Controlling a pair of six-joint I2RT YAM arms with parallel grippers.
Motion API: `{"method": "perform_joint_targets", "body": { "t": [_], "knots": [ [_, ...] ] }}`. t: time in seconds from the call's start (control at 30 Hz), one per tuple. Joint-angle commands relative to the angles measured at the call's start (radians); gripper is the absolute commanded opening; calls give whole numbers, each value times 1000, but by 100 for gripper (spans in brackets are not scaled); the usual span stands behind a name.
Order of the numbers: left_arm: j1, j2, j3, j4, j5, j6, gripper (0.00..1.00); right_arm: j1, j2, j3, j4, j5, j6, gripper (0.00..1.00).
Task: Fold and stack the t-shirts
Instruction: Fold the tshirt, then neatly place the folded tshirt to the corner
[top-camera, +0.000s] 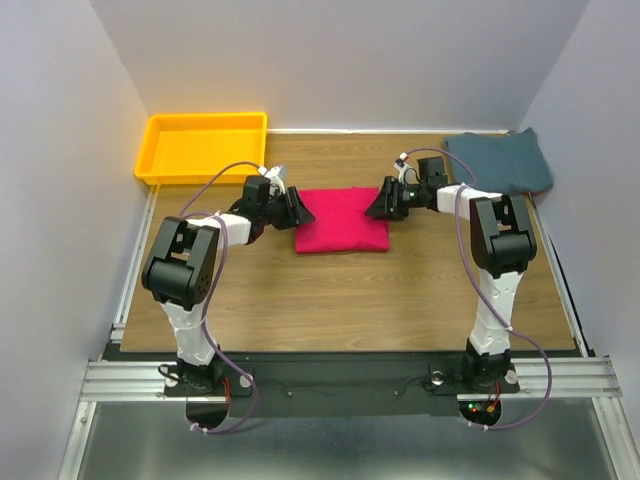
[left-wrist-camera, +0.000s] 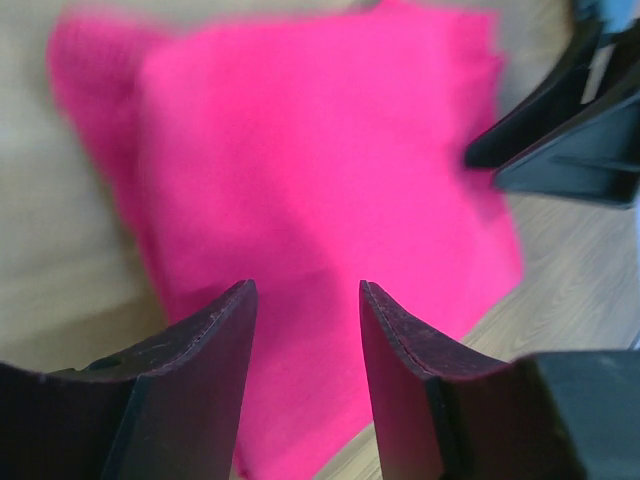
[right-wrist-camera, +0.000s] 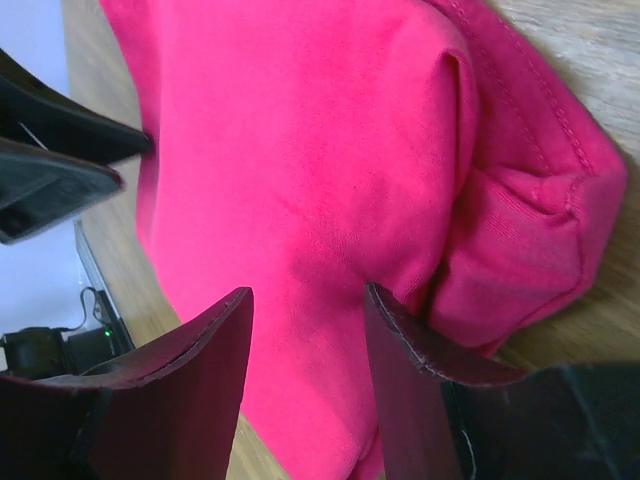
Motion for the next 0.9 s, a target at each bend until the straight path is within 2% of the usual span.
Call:
{"method": "perform_joint_targets", "body": {
  "t": [0.0,0.2,0.37,0.5,0.53,0.6,0.67,0.77,0.87],
  "knots": [
    [-11,-54,-28,18,-31,-19,58,-14,-37,0,31,60,-23,54],
    [-77,-189,18,-167,-206,120,65,-22,-192,-26,11,127,-20,56],
    [-257,-277,66,-290,-465,247,71,-31,-417,-173,-32,265,-18,60],
    [-372,-274,109,-326,-593,280,72,-40,-595,-290,-64,392,9,61],
    [-393,-254,130,-326,-613,281,72,-42,-637,-316,-70,464,27,63],
    [-431,-223,162,-326,-617,275,69,-42,-744,-377,-96,541,38,63],
    [-452,-168,219,-324,-620,259,62,-43,-812,-414,-111,647,61,64],
    [-498,-72,312,-321,-631,272,51,-43,-942,-492,-141,740,97,65],
    [-539,29,407,-333,-677,315,44,-42,-1043,-555,-168,796,127,65]
  ]
}}
